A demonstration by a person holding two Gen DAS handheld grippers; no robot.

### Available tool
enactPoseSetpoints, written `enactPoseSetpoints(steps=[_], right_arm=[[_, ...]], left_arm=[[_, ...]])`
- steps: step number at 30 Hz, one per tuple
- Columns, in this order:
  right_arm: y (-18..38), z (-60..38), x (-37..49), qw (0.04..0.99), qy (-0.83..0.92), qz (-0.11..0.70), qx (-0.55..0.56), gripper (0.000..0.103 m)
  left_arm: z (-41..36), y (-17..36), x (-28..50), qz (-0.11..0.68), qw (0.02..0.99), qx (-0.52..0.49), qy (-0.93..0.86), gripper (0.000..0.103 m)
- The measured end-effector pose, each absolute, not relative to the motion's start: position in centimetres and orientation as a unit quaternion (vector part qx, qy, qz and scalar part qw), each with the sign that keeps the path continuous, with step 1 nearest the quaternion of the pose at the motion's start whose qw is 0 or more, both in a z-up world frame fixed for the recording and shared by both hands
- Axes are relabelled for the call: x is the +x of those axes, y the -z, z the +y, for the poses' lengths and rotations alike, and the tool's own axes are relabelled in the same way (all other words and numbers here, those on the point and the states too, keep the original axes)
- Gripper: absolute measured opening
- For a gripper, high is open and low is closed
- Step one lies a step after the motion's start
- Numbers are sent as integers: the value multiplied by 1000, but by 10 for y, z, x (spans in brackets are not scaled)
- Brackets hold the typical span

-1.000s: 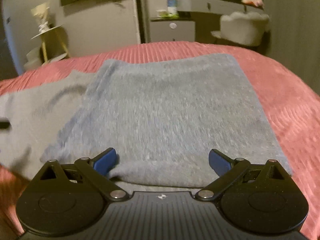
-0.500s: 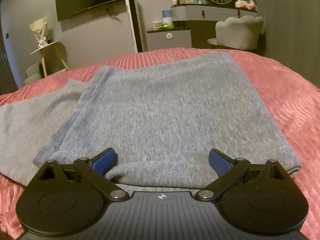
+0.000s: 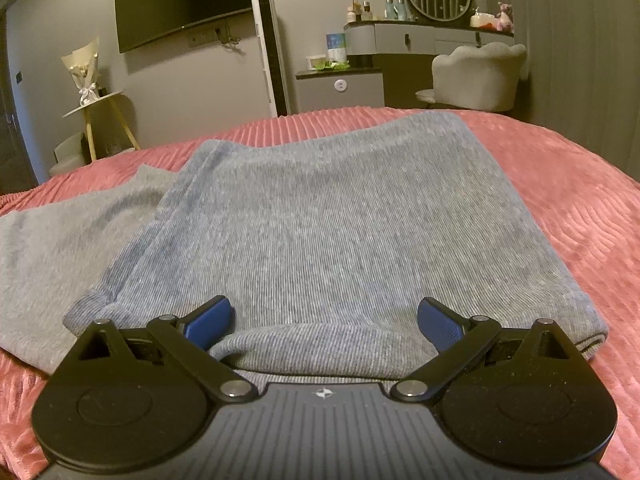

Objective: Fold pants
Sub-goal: 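Grasp the pant leg ends with the left gripper and lift them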

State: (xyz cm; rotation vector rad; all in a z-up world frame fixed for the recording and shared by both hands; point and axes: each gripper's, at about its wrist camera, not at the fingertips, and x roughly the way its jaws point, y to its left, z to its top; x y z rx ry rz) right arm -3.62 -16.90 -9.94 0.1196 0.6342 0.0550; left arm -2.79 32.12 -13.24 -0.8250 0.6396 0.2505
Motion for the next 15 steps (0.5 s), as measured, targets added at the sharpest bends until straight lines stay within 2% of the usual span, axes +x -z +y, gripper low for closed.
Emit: enactPoseSetpoints(steps=[5,15], right_arm=[[100,-169,-36,948,-27,311,59,99],[101,-168,-35,949,-27,309,60,99]], left_arm=[[337,140,-25,274,844,-445,-121,98],[326,138,-4,289,872,-379,-112,101]])
